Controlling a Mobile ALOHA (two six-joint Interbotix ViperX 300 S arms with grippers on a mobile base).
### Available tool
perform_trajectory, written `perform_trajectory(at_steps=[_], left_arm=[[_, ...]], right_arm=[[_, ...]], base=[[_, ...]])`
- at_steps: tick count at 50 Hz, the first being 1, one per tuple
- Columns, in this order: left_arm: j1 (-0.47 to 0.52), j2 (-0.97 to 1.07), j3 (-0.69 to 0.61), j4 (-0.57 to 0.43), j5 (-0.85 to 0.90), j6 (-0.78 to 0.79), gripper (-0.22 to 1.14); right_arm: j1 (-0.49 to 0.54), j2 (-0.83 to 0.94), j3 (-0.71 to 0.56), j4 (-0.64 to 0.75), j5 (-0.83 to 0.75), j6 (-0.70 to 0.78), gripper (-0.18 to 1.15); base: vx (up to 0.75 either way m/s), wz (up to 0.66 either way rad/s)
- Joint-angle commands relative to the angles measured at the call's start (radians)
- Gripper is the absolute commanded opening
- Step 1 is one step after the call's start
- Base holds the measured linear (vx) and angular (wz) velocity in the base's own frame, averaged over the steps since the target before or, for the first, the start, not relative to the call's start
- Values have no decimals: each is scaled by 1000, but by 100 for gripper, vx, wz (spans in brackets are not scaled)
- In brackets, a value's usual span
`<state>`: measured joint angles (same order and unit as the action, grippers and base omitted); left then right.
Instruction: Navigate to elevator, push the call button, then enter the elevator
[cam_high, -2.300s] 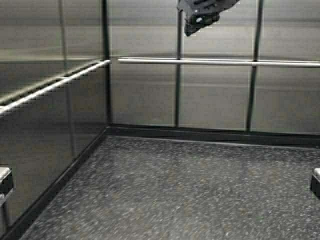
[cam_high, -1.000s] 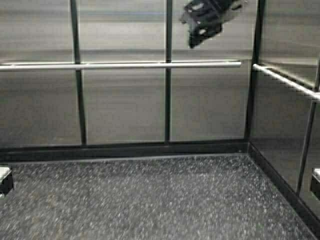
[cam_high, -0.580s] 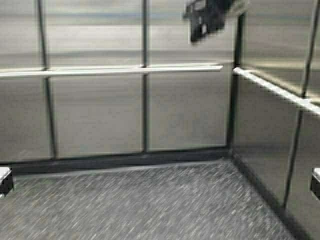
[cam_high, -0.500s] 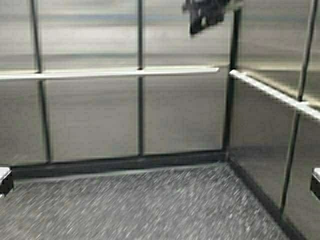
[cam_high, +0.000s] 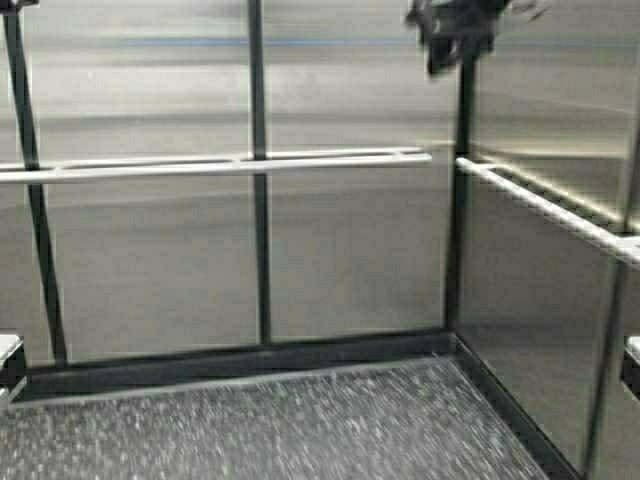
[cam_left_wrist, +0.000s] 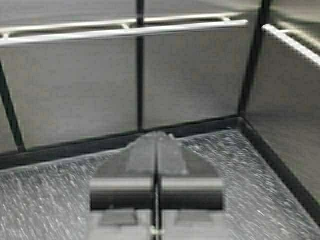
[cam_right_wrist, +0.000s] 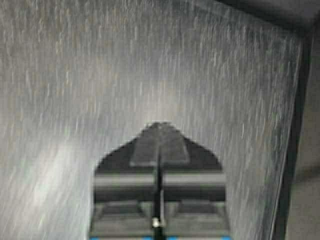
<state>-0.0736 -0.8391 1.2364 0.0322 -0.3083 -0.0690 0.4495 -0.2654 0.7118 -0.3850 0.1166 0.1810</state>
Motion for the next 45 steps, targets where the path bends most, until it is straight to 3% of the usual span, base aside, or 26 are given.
perform_trajectory(at_steps=[1,18,45], left_arm=[[3,60,-34,3,-8,0,3],[3,28,-35,2,-9,-3,3],[-2,-11,-2,3,-9,-32,3]], right_arm=[[-49,-51,-21,2,2,8,6],[-126,-87,8,3,-5,34,6],[-124,-117,14,5,-61,67,6]], base=[[48,12],[44,0],[41,3]])
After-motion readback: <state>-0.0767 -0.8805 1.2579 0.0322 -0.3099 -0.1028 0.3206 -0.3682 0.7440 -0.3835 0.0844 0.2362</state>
